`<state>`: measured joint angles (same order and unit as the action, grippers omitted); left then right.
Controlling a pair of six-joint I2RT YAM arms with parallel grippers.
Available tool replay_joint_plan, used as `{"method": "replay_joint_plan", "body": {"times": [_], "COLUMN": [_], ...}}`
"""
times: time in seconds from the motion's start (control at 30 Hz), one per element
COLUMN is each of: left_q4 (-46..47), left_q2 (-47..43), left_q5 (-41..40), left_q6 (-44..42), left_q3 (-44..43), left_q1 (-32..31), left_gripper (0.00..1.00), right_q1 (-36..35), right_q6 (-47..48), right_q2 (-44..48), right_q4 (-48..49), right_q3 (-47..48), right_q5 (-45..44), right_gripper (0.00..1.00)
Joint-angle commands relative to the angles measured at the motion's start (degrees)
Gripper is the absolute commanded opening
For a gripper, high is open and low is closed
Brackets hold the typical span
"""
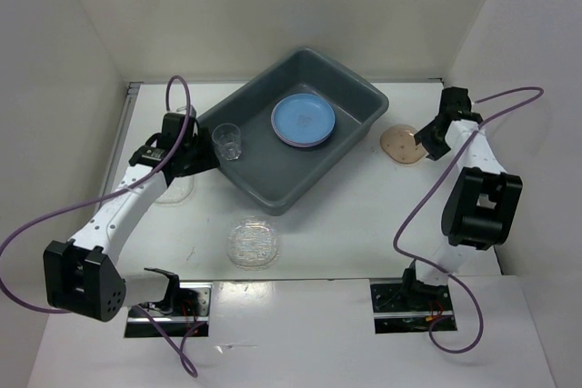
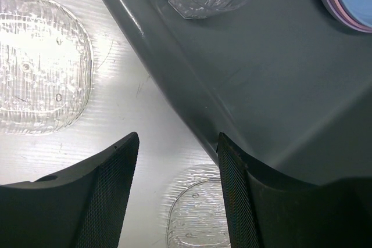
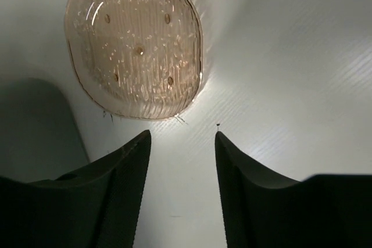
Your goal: Place the mixed dishes into the plastic bin
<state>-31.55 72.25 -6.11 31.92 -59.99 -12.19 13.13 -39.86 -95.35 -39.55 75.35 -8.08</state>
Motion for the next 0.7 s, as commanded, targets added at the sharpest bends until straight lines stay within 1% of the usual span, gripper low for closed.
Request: {"method": "replay_joint_plan", "body": {"times": [0.0,0.07,0.13,0.17,0.33,0.63,0.67], "left_q4": [1.14,1.14,1.14,1.14,1.14,1.14,1.14], "left_q2": [-1.76,-1.76,-1.76,-1.76,-1.76,-0.71,-0.71], "left_q5": [0.31,0.31,0.31,0.31,0.31,-0.21,-0.22], "left_q6": [0.60,0.60,0.60,0.60,0.60,0.60,0.60], "left_q3": [0.40,0.92,0.92,0.92,0.92,0.92,0.92], "left_q1": [0.14,0.14,0.14,0.14,0.14,0.14,0.14], "left_gripper": [0.64,0.64,0.64,0.64,0.64,0.64,0.64], "right_q1": [-0.12,-0.12,-0.12,-0.12,-0.12,-0.12,-0.12], "right_q6": [-2.24,-3.47,-4.00,-4.00,-4.62,-5.67,-5.67], "right_q2": [-1.76,-2.65,-4.66,-5.19,-8.18,-9.85,-10.46], "right_q4": [5.36,6.15,6.77,7.29,7.91,10.63,11.24], "right_q3": [-1.43,-1.96,-2.49,-2.49,-3.63,-4.78,-4.78], "right_q5": [0.60,0.61,1.74,1.75,1.75,2.28,2.80], "right_gripper": [0.52,0.45,0.45,0.43,0.43,0.43,0.41]}}
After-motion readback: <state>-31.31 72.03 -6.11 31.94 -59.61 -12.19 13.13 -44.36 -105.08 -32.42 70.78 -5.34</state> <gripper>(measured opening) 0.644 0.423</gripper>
